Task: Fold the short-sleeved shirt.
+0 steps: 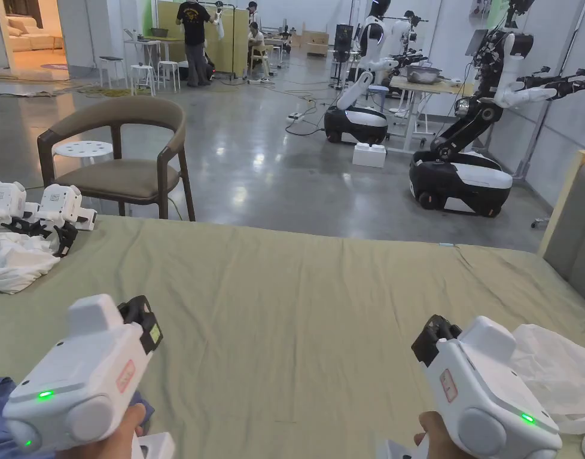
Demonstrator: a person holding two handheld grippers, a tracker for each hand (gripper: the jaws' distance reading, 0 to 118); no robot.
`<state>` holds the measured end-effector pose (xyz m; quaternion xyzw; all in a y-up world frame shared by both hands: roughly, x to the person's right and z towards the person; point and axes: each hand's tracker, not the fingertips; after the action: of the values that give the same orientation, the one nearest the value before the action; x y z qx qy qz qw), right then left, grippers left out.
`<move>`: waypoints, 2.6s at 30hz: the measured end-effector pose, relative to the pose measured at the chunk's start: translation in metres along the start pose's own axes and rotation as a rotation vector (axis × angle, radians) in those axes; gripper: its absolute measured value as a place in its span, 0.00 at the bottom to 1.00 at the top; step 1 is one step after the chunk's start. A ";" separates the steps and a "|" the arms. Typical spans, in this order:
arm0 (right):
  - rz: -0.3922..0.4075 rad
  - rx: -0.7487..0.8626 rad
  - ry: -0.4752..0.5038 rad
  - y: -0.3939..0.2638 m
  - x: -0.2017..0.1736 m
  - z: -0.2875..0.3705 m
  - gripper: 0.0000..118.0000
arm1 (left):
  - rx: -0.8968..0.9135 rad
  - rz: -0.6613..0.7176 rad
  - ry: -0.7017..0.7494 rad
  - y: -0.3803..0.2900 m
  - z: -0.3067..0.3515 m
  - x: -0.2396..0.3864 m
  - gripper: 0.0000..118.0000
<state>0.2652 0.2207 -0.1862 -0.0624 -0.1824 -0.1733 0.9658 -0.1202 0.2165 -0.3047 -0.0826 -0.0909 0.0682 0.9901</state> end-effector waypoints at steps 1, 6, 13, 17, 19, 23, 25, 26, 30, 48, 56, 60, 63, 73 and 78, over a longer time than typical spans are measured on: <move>0.159 0.004 0.020 0.002 -0.007 -0.001 0.00 | 0.000 -0.185 0.020 0.000 -0.001 0.011 0.00; 1.116 0.042 0.000 -0.015 -0.040 -0.009 0.00 | 0.000 -0.779 0.064 -0.010 -0.002 0.039 0.00; 1.517 0.063 0.007 -0.040 -0.037 -0.010 0.00 | 0.047 -1.301 0.070 -0.034 -0.005 0.041 0.00; 1.281 0.042 -0.003 -0.038 -0.035 -0.008 0.00 | 0.007 -1.040 0.029 -0.025 -0.005 0.036 0.00; 1.046 0.009 -0.010 -0.034 -0.032 -0.005 0.00 | -0.013 -0.783 0.022 -0.018 -0.005 0.031 0.00; 0.589 -0.025 -0.022 -0.030 -0.021 -0.002 0.00 | -0.004 -0.276 -0.052 -0.011 -0.001 0.020 0.00; 0.385 -0.040 -0.027 -0.029 -0.017 0.001 0.00 | 0.015 -0.090 -0.062 -0.012 0.002 0.013 0.00; 0.306 -0.038 -0.032 -0.030 -0.015 0.004 0.00 | 0.020 -0.025 -0.050 -0.011 0.004 0.013 0.00; 0.172 -0.027 -0.024 -0.028 -0.014 0.007 0.00 | 0.053 0.132 -0.016 -0.009 0.008 0.007 0.00; 0.372 -0.030 0.002 -0.025 -0.028 0.005 0.00 | -0.174 -0.194 0.008 -0.004 0.023 -0.049 0.00; 0.386 -0.098 0.022 -0.042 -0.031 -0.004 0.00 | -0.495 -0.096 0.130 -0.018 0.024 -0.162 0.01; 0.397 -0.132 0.031 -0.054 -0.034 -0.009 0.00 | -0.663 -0.064 0.200 -0.040 0.017 -0.215 0.05; 0.402 -0.156 0.038 -0.063 -0.036 -0.012 0.00 | -0.761 -0.018 0.219 -0.061 0.007 -0.248 0.31; 0.443 -0.225 0.038 -0.083 -0.038 -0.021 0.00 | -1.038 -0.004 0.257 -0.153 -0.034 -0.272 0.60; 0.464 -0.226 0.027 -0.085 -0.038 -0.024 0.00 | -0.943 -0.096 0.193 -0.142 -0.024 -0.259 0.08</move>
<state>0.2097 0.1493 -0.2177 -0.2077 -0.1298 0.0330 0.9690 -0.3511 0.0347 -0.3466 -0.5241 -0.0235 -0.0340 0.8507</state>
